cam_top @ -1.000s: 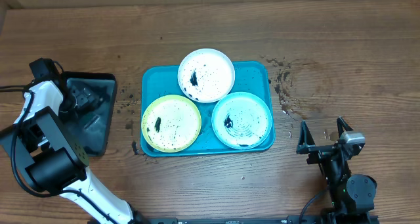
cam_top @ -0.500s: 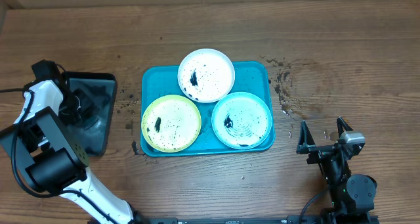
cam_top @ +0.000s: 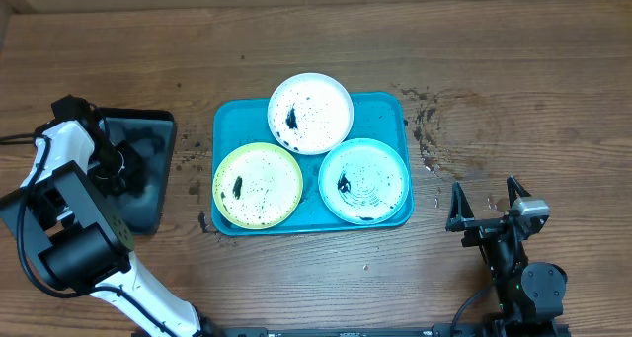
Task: Clean dirty plates on tray and stack at the side
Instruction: 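Dip and rub the sponge in the soapy water with the left gripper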
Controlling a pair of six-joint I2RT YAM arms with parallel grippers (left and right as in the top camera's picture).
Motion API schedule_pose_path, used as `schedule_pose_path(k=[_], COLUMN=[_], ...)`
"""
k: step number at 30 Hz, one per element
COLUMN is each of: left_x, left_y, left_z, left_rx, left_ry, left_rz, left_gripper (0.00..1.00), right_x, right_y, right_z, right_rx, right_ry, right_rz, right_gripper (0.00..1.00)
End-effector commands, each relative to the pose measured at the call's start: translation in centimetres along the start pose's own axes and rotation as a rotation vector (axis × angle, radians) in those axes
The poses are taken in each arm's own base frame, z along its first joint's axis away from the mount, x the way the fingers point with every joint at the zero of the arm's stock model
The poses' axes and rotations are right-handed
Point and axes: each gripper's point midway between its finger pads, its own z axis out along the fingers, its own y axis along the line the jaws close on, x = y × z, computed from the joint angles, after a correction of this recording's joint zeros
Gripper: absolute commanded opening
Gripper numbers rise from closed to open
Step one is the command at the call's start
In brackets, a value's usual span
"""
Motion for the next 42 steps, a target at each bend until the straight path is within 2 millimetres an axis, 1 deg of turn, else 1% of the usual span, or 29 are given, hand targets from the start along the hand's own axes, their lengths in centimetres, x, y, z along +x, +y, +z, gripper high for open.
schedule_pose_path(k=[1, 6, 7, 8, 9, 10, 12, 13, 15, 21, 23, 24, 26, 27, 30, 31, 32, 33, 34, 35, 36, 37, 39, 42], left_x=[2.7, 2.1, 1.8, 1.6, 1.2, 0.8, -0.2, -1.2, -2.3, -4.9, -5.3, -5.5, -5.6, -5.6, -5.7, -5.6, -5.5, -5.4, -5.2, -4.9, -4.6, -4.3, -3.5, -1.7], left_y=[-0.2, -0.2, -0.2, -0.2, -0.3, -0.4, -0.7, -0.6, -0.6, 0.2, 0.2, 0.1, 0.0, -0.1, -0.1, 0.0, 0.0, 0.0, 0.1, 0.1, 0.3, 0.3, 0.4, 0.4], left_z=[2.8, 2.8, 2.9, 2.9, 2.9, 2.9, 2.9, 2.9, 2.8, 2.4, 2.3, 2.3, 2.2, 2.2, 2.2, 2.2, 2.3, 2.3, 2.3, 2.4, 2.5, 2.5, 2.6, 2.8], left_rx=[-0.005, -0.005, -0.005, -0.005, -0.001, 0.004, 0.01, 0.004, -0.004, -0.059, -0.061, -0.059, -0.053, -0.052, -0.052, -0.052, -0.053, -0.055, -0.057, -0.06, -0.064, -0.066, -0.068, -0.057], left_ry=[0.108, 0.086, 0.074, 0.063, 0.047, 0.03, -0.01, -0.053, -0.098, -0.211, -0.23, -0.236, -0.242, -0.243, -0.244, -0.243, -0.239, -0.232, -0.226, -0.213, -0.198, -0.187, -0.153, -0.077], left_rz=[0.021, 0.021, 0.022, 0.022, 0.022, 0.022, 0.023, 0.022, 0.021, 0.012, 0.01, 0.011, 0.011, 0.011, 0.01, 0.011, 0.011, 0.011, 0.011, 0.012, 0.013, 0.014, 0.016, 0.021], left_gripper=[0.04, 0.04, 0.1, 0.34, 0.69, 1.0, 1.0, 1.0, 1.0, 1.0, 1.0, 0.91, 0.61, 0.44, 0.13, 0.05, 0.04, 0.04, 0.15, 0.38, 0.8, 1.0, 1.0, 1.0], right_x=[0.2, 0.2, 0.2, 0.2, 0.2, 0.2, 0.2, 0.2, 0.2, 0.2, 0.2, 0.2, 0.2, 0.2, 0.2, 0.2, 0.2, 0.2, 0.2, 0.2, 0.2, 0.2, 0.2, 0.2], right_y=[-0.1, -0.1, -0.1, -0.1, -0.1, -0.1, -0.1, -0.1, -0.1, -0.1, -0.1, -0.1, -0.1, -0.1, -0.1, -0.1, -0.1, -0.1, -0.1, -0.1, -0.1, -0.1, -0.1, -0.1], right_z=[0.0, 0.0, 0.0, 0.0, 0.0, 0.0, 0.0, 0.0, 0.0, 0.0, 0.0, 0.0, 0.0, 0.0, 0.0, 0.0, 0.0, 0.0, 0.0, 0.0, 0.0, 0.0, 0.0, 0.0], right_rx=[0.006, 0.006, 0.006, 0.006, 0.006, 0.006, 0.006, 0.006, 0.006, 0.006, 0.006, 0.006, 0.006, 0.006, 0.006, 0.006, 0.006, 0.006, 0.006, 0.006, 0.006, 0.006, 0.006, 0.006], right_ry=[-0.005, -0.005, -0.005, -0.005, -0.005, -0.005, -0.005, -0.005, -0.005, -0.005, -0.005, -0.005, -0.005, -0.005, -0.005, -0.005, -0.005, -0.005, -0.005, -0.005, -0.005, -0.005, -0.005, -0.005], right_rz=[-0.001, -0.001, -0.001, -0.001, -0.001, -0.001, -0.001, -0.001, -0.001, -0.001, -0.001, -0.001, -0.001, -0.001, -0.001, -0.001, -0.001, -0.001, -0.001, -0.001, -0.001, -0.001, -0.001, -0.001], right_gripper=[1.0, 1.0, 1.0, 1.0, 1.0, 1.0, 1.0, 1.0, 1.0, 1.0, 1.0, 1.0, 1.0, 1.0, 1.0, 1.0, 1.0, 1.0, 1.0, 1.0, 1.0, 1.0, 1.0, 1.0])
